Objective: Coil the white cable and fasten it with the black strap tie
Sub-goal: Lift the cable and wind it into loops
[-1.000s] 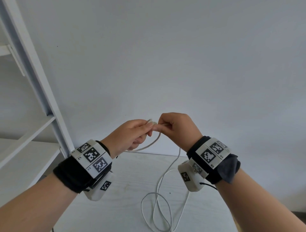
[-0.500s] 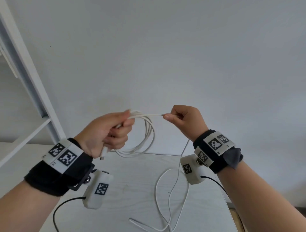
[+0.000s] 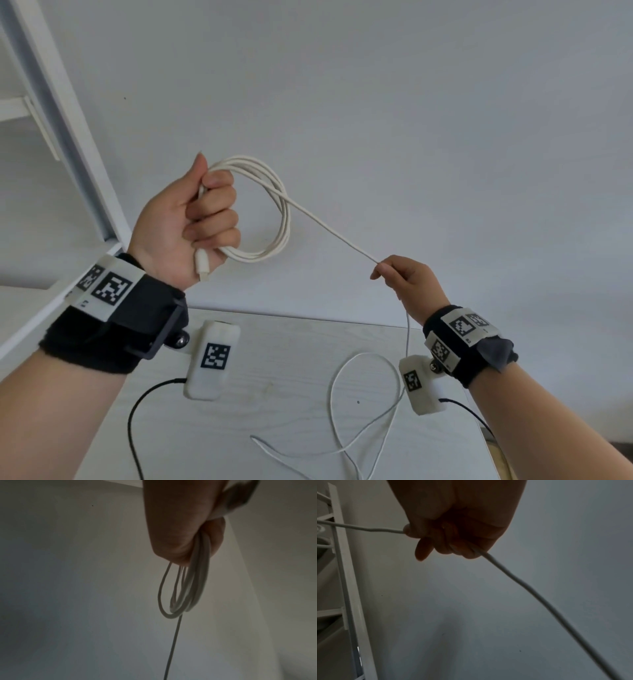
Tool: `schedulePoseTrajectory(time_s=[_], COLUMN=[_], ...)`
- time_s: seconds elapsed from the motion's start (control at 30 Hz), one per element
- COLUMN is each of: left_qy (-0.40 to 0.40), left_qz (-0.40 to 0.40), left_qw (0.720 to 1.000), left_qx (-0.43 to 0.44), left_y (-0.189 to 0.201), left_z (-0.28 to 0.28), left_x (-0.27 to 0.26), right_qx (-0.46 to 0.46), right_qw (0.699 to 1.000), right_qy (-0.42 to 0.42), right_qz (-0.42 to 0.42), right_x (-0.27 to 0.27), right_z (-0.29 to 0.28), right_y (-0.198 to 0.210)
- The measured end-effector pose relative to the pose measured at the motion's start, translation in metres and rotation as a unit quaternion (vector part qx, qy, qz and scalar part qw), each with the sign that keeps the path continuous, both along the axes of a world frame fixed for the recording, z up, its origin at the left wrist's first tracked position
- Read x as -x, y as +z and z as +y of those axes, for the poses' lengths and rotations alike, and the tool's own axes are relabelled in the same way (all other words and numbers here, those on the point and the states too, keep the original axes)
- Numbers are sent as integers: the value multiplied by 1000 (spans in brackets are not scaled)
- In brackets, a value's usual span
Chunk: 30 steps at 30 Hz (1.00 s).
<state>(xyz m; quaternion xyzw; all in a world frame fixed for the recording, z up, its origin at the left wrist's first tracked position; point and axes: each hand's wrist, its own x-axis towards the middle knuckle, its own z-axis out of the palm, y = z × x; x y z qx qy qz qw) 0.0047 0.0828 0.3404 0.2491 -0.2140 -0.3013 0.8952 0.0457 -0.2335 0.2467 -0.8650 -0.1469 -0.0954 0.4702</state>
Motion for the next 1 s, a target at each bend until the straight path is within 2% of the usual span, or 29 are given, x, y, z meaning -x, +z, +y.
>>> schedulePoseTrajectory(time_s=[0.23,0.3,0.37,0.43,0.6,0.7,0.87,1.0], left_qy=[-6,66,215,286,316,337,328,313], left_qz=[-8,-22,-48,-60,-57,-64,-86,-105], left_qw=[999,998,969,941,916,901,872,851], left_qx=[44,-5,-115,-169,-238,-266,-354,-408], left_y=[3,1,1,-1,-13,-21,-30,-32], left_z=[10,1,-9,-17,-31,-38,-47,-58], left_x=[-4,-5,-1,-2,-6,-4,-1,7], right_qx=[-19,-21,-11,22,169,227,273,266], right_qw=[999,999,999,999,985,971,949,944], right_qy=[-6,-18,-35,-41,21,67,142,168], right_qz=[45,38,26,14,-3,-26,-69,-104], right_x=[5,6,8,12,29,41,58,64], right_z=[-8,-6,-2,4,27,41,59,69], right_y=[-17,-21,-21,-17,2,16,42,56])
